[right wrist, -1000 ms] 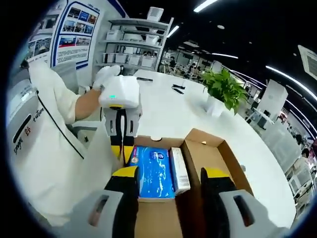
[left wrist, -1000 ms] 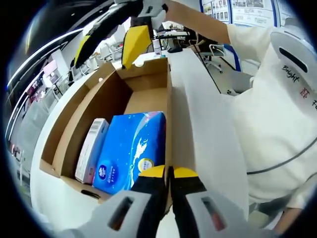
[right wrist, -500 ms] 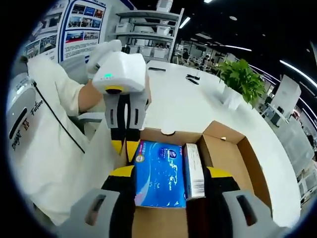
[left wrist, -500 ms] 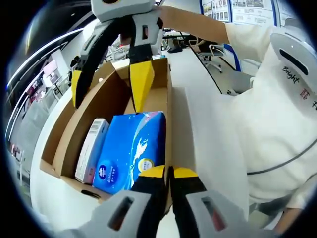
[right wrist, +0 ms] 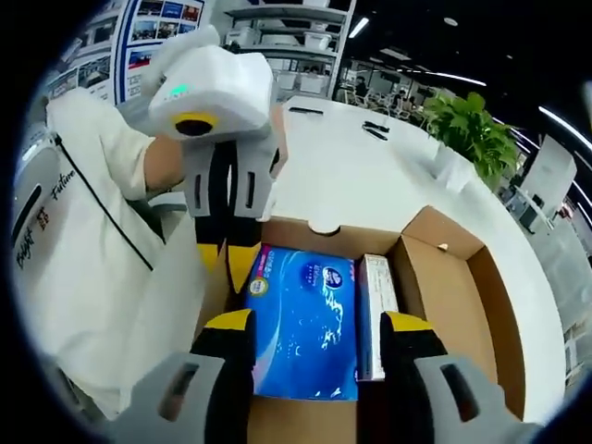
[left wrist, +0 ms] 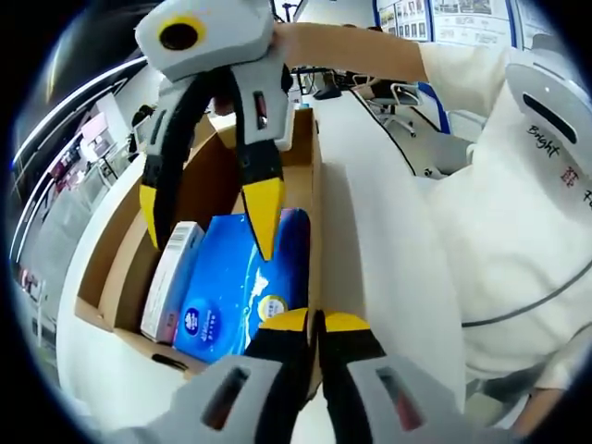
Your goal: Operate the shoe box by opening the lid, removing the specified soft item, and placing it in the target area until the item is outside and the box remains undamaged.
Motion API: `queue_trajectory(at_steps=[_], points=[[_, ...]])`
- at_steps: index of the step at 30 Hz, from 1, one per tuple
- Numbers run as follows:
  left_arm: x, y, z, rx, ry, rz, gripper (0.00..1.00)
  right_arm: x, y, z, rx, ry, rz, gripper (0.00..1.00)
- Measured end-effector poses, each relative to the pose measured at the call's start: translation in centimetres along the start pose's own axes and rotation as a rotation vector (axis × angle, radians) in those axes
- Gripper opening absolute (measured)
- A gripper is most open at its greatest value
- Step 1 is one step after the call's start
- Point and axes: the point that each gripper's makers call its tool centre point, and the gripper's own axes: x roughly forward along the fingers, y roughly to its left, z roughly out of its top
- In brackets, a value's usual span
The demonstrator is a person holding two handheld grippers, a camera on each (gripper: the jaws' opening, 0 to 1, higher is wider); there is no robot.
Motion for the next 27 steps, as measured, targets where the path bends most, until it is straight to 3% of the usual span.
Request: queue_trajectory(at_steps=[5, 13, 21, 27], points=[[0.0, 0.0, 0.0, 0.0, -0.001, -0.002, 0.02, 0.7, 0.3, -0.5, 0.001, 0.028, 0.017, 0.56], [0.0, 0.0, 0.0, -0.003, -0.005, -0.004, 0.02, 0.9, 0.5, -0.4, 0.054, -0.002, 0.074, 0.57], [0.0, 0.0, 0.0, -0.002, -0.005, -0.004, 0.02, 2.3, 1.8, -1.0, 0.056, 0.066, 0.125, 0.61], [0.0, 0.0, 0.1, 0.0, -0.005, -0.005, 0.02, 2.4, 2.0, -1.1, 0.052, 0.109, 0.125, 0.61]])
